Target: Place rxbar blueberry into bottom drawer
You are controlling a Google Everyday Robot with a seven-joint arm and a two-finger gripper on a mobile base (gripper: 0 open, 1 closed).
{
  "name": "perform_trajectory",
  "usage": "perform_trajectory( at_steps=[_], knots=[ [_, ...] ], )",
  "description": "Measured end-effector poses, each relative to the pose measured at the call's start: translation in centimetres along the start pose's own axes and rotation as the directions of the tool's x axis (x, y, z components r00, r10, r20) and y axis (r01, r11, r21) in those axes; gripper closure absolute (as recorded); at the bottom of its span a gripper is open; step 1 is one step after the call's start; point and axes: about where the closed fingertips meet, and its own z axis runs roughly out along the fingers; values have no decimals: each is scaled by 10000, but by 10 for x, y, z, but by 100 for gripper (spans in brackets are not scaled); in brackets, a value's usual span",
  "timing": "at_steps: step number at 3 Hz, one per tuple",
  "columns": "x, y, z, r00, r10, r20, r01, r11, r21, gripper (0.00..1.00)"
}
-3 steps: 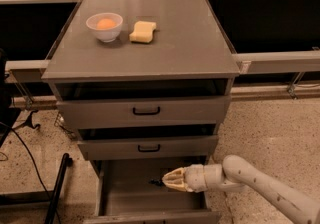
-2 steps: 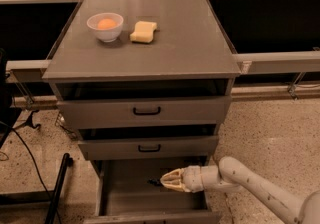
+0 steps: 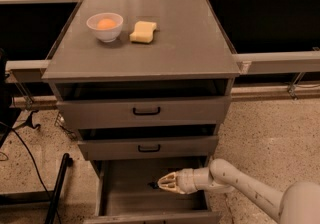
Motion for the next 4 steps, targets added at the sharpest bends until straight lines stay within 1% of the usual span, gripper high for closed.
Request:
perform_trajectory(
  at_steps=[1, 2, 3, 4],
  knots=[
    [29, -2, 20, 9837, -73, -1795, 25, 9996, -268, 100],
    [28, -2, 20, 9846, -85, -1747, 36, 9996, -281, 100],
    [37, -1, 19, 9876, -126, -1567, 115, 9999, -82, 100],
    [50, -2, 25, 9912, -351, -1277, 346, 9994, -63, 100]
  ],
)
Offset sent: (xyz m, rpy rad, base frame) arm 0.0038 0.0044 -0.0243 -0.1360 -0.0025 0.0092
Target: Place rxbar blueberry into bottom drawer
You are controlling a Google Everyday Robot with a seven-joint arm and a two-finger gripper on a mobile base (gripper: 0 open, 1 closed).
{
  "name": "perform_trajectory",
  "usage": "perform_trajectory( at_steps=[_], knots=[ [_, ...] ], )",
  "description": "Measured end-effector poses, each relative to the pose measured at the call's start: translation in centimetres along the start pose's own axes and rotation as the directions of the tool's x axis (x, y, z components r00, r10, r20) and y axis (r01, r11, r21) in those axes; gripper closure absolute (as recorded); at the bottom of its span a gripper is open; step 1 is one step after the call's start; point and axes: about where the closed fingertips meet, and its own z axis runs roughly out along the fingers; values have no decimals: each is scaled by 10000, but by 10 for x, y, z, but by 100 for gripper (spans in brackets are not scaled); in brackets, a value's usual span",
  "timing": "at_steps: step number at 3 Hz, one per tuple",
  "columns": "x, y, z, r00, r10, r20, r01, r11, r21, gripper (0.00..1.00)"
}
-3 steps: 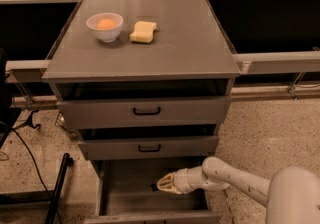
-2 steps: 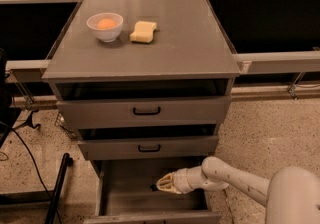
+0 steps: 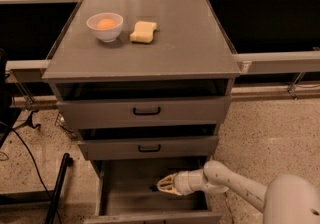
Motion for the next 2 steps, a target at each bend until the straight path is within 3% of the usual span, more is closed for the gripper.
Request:
perform_trajectory(
  at_steps=[2],
  knots=[
    [29, -20, 29, 9974, -633, 343, 638, 9979, -140, 100]
  ],
)
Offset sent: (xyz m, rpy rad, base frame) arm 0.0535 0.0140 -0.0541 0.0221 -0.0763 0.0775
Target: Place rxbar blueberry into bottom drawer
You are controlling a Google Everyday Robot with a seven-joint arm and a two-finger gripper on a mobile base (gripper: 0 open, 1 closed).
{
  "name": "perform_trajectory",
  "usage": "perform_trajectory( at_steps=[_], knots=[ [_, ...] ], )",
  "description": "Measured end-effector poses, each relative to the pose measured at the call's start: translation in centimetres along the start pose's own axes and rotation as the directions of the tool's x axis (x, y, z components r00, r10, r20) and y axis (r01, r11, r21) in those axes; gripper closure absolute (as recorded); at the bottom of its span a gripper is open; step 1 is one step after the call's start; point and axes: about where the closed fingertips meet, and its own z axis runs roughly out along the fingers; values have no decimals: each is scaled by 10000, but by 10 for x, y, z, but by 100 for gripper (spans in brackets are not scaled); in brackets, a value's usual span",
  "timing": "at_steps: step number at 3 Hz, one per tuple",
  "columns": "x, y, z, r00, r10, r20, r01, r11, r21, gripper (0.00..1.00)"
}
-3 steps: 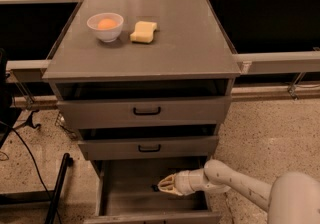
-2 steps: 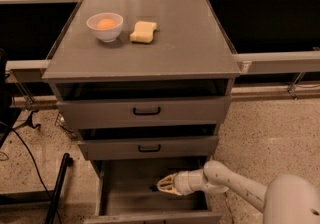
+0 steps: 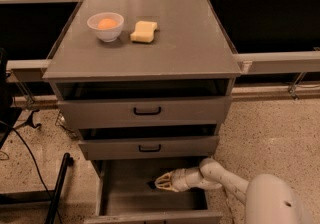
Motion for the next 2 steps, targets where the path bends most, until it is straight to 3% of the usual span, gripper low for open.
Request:
perform_trajectory(
  at_steps=[2],
  knots=[
    [20, -17, 29, 9993, -369, 116, 373, 9985, -403, 100]
  ],
)
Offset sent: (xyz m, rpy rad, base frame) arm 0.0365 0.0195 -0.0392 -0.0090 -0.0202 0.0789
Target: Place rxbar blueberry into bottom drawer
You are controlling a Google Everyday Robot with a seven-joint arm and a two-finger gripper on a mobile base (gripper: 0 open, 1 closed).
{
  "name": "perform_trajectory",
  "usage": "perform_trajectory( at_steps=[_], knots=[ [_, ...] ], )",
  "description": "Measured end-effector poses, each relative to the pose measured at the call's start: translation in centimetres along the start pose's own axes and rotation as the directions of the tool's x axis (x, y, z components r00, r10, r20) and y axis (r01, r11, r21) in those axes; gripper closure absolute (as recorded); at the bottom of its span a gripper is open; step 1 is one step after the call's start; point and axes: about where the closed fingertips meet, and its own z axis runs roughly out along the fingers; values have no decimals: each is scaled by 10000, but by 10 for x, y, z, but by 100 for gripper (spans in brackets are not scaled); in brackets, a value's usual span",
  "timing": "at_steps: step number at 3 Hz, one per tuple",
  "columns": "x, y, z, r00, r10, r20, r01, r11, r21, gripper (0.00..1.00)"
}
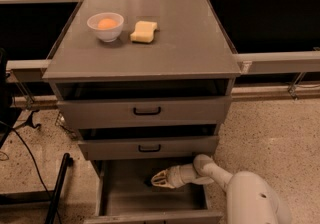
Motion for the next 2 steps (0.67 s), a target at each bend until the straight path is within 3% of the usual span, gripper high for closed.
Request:
perform_trajectory(
  at_steps=[2],
  knots=[
    [6, 5, 5, 9993, -372, 36, 371, 9993, 93, 100]
  ],
)
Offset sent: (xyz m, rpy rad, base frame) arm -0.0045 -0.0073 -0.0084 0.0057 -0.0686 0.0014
